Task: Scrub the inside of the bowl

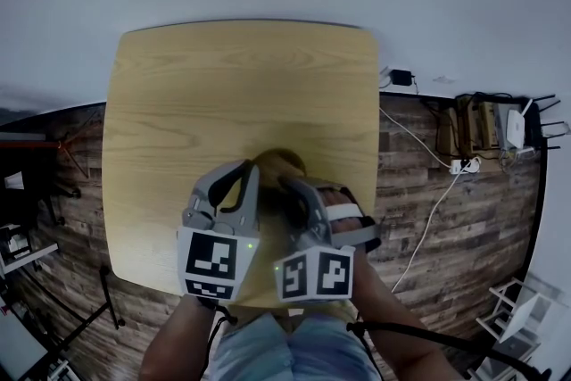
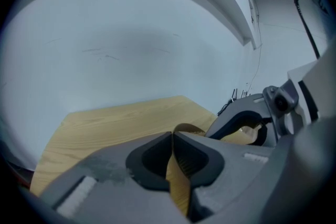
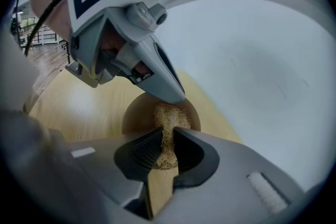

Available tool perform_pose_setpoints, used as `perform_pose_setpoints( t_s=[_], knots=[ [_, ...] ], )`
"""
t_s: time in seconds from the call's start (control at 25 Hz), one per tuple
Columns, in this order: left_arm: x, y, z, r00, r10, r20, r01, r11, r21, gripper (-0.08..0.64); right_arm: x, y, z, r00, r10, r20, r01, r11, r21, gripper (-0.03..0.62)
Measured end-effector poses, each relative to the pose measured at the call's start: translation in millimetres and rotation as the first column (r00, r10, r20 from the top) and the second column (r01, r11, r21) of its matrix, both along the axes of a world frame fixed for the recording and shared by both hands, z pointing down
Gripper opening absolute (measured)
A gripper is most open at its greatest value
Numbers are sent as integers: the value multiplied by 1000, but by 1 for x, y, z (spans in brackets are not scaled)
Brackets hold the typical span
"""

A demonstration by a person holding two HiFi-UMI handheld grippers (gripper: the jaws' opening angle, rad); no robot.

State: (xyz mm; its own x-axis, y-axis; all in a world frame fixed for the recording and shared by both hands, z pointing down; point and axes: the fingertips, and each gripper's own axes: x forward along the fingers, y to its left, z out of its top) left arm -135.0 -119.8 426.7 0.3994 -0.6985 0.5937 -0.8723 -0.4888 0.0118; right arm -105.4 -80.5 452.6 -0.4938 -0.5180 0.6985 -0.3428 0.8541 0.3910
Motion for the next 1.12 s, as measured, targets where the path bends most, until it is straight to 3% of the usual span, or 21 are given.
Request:
perform_pose_setpoints(
  t_s=[0.24, 0.56, 1.12],
  knots=[
    [0, -1, -3, 1000, 16, 18, -16, 1000, 13, 32, -10, 10, 1, 995, -103, -11, 103, 995, -6, 58],
    [-1, -2, 1, 1000, 0, 12, -1, 1000, 8, 32, -17, 33, 6, 968, -251, -19, 250, 966, -59, 55],
    [-1, 0, -2, 997, 4, 80, -7, 1000, 31, 32, 13, 56, -8, 975, -223, -5, 221, 969, -109, 55]
  ],
)
